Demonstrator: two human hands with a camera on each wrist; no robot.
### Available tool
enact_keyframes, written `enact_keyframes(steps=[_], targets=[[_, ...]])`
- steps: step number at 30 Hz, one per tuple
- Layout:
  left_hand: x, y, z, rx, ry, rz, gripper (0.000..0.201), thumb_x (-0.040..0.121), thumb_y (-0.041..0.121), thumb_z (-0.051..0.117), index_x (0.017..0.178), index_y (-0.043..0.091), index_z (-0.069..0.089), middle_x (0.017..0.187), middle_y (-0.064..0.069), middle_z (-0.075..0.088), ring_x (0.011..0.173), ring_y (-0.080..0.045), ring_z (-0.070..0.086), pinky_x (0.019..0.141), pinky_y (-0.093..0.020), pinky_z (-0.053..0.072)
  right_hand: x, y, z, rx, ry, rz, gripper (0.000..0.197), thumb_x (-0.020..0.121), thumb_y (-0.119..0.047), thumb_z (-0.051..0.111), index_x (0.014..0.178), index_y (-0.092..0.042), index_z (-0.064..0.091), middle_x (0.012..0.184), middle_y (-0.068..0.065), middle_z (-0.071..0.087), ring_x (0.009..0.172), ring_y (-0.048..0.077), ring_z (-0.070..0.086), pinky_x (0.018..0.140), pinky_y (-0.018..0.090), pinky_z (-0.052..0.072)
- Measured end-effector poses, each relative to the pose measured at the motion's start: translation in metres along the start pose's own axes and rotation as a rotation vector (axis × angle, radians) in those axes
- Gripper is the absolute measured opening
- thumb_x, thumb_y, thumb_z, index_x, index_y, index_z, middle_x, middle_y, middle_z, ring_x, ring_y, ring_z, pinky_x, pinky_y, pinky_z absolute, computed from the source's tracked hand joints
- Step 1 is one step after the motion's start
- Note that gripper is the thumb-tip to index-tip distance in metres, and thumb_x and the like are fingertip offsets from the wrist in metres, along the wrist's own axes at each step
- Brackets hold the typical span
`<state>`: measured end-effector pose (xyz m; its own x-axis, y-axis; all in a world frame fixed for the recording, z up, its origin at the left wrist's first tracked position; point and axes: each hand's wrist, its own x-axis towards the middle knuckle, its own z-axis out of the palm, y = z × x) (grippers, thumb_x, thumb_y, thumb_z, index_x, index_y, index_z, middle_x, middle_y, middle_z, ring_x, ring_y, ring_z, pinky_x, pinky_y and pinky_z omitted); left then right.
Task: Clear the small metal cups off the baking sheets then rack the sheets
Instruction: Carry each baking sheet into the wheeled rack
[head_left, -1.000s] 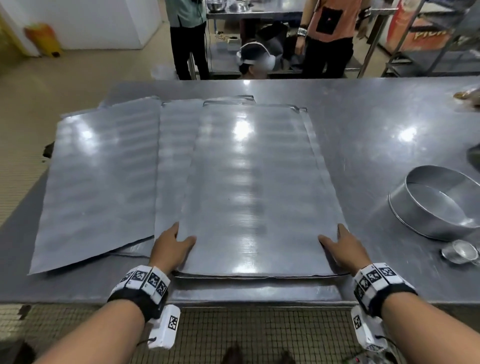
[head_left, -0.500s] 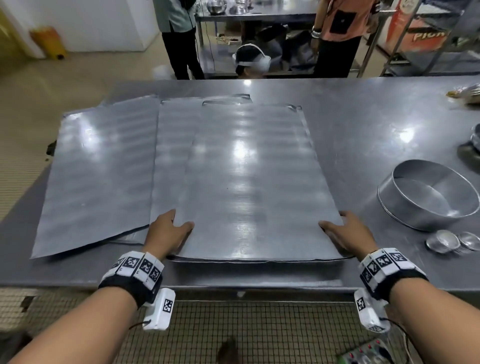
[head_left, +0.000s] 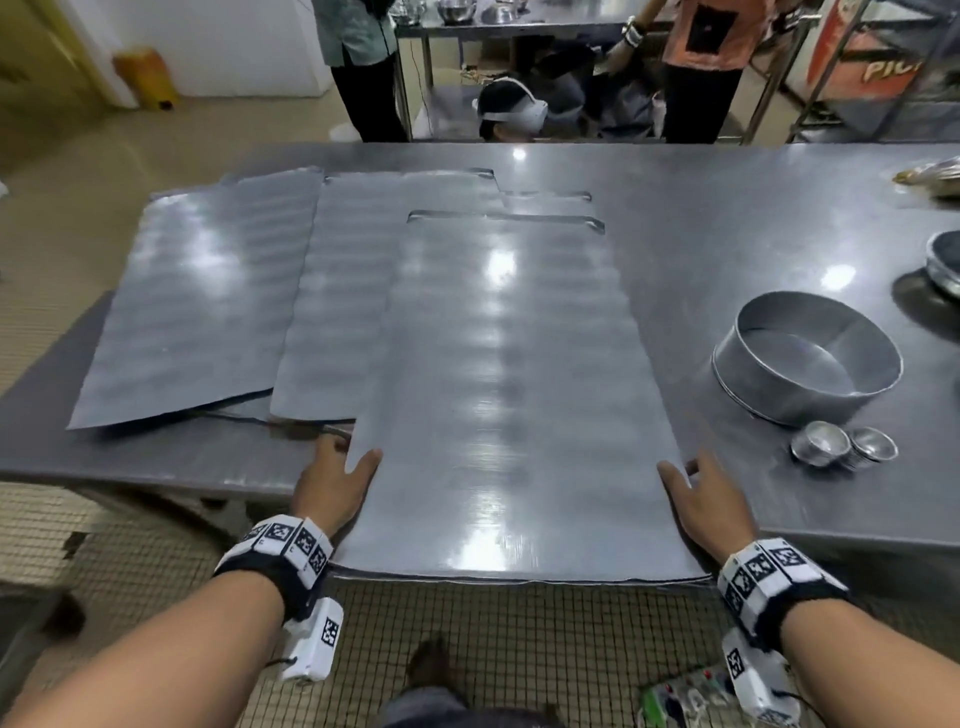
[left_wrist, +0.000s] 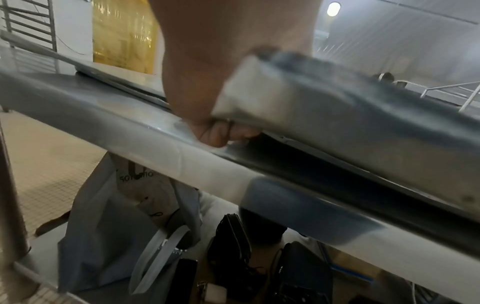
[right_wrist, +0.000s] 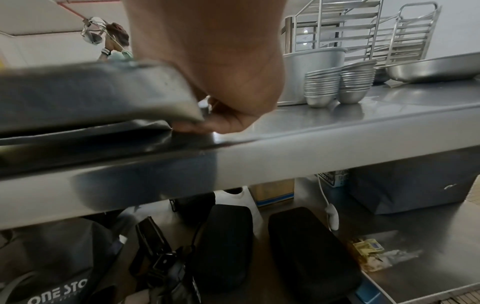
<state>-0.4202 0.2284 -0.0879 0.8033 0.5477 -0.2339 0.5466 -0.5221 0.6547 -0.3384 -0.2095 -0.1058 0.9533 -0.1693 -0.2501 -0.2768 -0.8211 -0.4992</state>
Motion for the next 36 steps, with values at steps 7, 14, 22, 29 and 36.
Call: enact_keyframes(steps=[7,14,22,29,36], targets=[[-0.024,-0.007,0.016,-0.055,-0.044,-0.012,0.050,0.094,0.055,0.062,0.123,0.016,0.048,0.116,-0.007,0.063,0.100,-0.029,0.061,0.083,-0.039,0.047,-0.014,0.027,-0.007,-0.017,-0.011,0.005,0.041,0.099,-0.052,0.044,0.087,-0.013,0.051,0.080,0.008,0.061,0.074,0.029,0.054,0.069,0.036,0.038],[-0.020,0.002,0.015,-0.039,-0.104,-0.032,0.045,0.097,0.049,0.059,0.120,0.012,0.049,0.110,-0.005,0.059,0.097,-0.025,0.056,0.083,-0.036,0.041,-0.008,0.028,-0.012,-0.018,-0.014,0.017,0.052,0.099,-0.056,0.039,0.076,-0.012,0.056,0.075,0.006,0.060,0.071,0.025,0.054,0.069,0.037,0.039],[-0.002,0.005,0.024,0.021,-0.142,-0.005,0.040,0.105,0.046,0.044,0.119,0.009,0.046,0.114,-0.011,0.060,0.110,-0.033,0.058,0.085,-0.035,0.037,0.004,0.019,-0.003,0.021,-0.047,-0.004,0.047,0.102,-0.051,0.039,0.118,-0.009,0.053,0.118,0.019,0.064,0.105,0.036,0.059,0.079,0.035,0.035],[-0.005,-0.005,0.023,0.061,-0.144,0.066,0.040,0.103,0.050,0.045,0.120,0.014,0.047,0.114,-0.009,0.063,0.101,-0.031,0.060,0.082,-0.038,0.043,0.004,0.025,0.004,0.055,-0.042,0.022,0.049,0.101,-0.054,0.039,0.118,-0.011,0.054,0.116,0.017,0.064,0.104,0.035,0.059,0.083,0.038,0.040],[-0.012,-0.003,0.030,-0.139,-0.048,0.070,0.037,0.095,0.057,0.058,0.107,0.022,0.057,0.103,0.004,0.067,0.093,-0.017,0.065,0.077,-0.037,0.048,0.003,0.028,0.003,0.156,-0.018,0.025,0.040,0.101,-0.050,0.042,0.096,-0.012,0.054,0.098,0.014,0.063,0.085,0.031,0.054,0.074,0.037,0.038]])
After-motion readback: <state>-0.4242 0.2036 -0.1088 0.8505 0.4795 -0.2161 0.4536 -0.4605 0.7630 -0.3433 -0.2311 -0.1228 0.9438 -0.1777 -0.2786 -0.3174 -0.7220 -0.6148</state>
